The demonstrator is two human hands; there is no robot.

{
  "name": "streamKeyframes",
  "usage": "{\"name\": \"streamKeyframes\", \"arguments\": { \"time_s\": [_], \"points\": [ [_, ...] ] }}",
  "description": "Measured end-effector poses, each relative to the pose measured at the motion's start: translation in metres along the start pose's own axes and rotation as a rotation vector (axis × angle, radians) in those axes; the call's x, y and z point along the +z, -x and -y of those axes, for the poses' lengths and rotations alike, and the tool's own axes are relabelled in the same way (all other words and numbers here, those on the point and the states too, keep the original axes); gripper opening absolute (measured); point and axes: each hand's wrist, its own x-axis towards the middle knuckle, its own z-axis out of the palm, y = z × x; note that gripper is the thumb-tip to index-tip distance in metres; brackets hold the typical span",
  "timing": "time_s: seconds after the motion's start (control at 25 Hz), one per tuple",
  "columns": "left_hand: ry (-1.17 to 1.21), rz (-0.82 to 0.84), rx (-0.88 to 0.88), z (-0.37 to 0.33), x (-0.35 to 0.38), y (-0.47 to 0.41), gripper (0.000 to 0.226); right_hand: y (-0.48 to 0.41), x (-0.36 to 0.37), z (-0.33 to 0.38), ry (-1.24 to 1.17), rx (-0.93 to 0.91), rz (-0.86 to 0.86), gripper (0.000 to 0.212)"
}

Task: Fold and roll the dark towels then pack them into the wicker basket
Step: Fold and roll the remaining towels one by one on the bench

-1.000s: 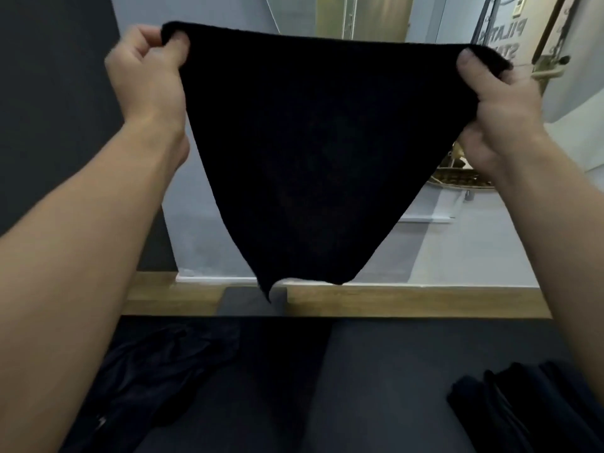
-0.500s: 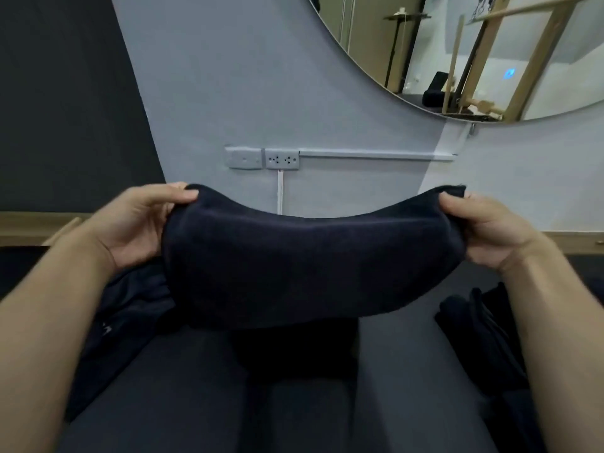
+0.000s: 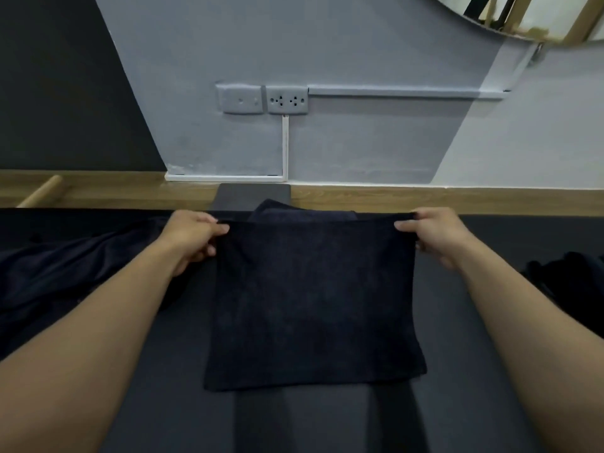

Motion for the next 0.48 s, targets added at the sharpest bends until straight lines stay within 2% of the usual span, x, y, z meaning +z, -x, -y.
{"name": "streamKeyframes", "arguments": {
  "time_s": [0.12,0.24,0.32,0.36,0.4,0.48],
  "points": [
    [0.338,-0.086,-0.003,-0.021,0.028,-0.038,0.013,-0.051,0.010,0.012,0.132,-0.084,-0.191,0.010],
    [0.514,-0.119,0.022,-0.029,0.052,-0.079,0.014,-0.091,0.033,0.017,-0.152,-0.009,-0.131,0.017],
    [0.483,-0.160,0.083,-0.026,0.064,-0.107,0.006,-0.109,0.053,0.016,-0.252,-0.003,-0.071,0.010],
    [0.442,-0.173,0.119,-0.022,0.068,-0.118,0.003,-0.116,0.063,0.014,-0.237,-0.027,-0.035,0.020],
    [0.358,-0.166,0.170,-0.015,0.072,-0.127,0.004,-0.119,0.073,0.008,-0.189,-0.061,0.011,0.040],
    [-0.046,-0.131,0.320,0.007,0.077,-0.132,0.034,-0.116,0.095,-0.023,0.062,-0.142,0.118,0.065]
  ]
}}
